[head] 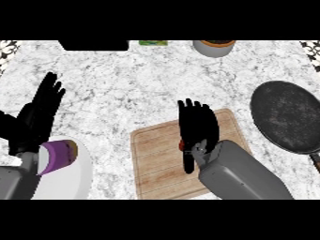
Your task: Pick the bell pepper from the cutting board and place it in the pan
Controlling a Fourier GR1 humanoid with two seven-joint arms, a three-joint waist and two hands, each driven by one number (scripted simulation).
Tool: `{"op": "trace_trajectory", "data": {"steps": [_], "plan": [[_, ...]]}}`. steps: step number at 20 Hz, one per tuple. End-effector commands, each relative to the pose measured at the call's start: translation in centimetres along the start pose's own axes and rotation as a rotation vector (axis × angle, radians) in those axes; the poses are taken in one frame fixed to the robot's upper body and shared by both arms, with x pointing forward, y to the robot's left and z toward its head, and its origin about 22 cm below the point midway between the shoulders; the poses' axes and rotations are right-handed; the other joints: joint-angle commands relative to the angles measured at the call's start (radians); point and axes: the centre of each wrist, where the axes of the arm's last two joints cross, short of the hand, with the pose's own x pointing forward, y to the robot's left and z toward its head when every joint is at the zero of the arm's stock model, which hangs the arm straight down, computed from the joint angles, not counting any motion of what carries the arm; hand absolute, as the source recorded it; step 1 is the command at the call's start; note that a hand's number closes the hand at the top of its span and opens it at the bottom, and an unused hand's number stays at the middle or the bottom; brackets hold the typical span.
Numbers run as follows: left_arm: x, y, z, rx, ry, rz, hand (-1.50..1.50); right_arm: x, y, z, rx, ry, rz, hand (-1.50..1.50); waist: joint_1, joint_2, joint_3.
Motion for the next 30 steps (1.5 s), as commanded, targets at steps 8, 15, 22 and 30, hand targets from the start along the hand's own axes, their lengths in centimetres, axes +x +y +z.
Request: {"op": "trace_trajectory", "data": {"steps": [8, 15, 22, 30], "plan": [[-0.1, -2.6, -0.6, -0.018, 0.031, 0.007, 0.0, -0.6, 0.9, -3.2, 0.054, 0.156, 0.033, -1.5, -0.006, 0.003, 0.001], [0.3, 1.4, -0.4, -0.015, 0.018, -0.001, 0.0, -0.3, 3.2, -3.4, 0.07, 0.159, 0.037, -1.5, -0.004, 0.001, 0.001], [-0.4, -0.2, -0.9, -0.009, 0.019, 0.01, 0.0, -1.6, 5.6, -6.1, 0.058, 0.149, 0.0, -1.5, -0.003, 0.002, 0.001], [0.4, 1.3, 1.5, -0.023, 0.021, -0.009, 0.0, -0.9, 5.9, -6.9, 0.074, 0.064, 0.009, 1.5, 0.002, 0.001, 0.001]]}}
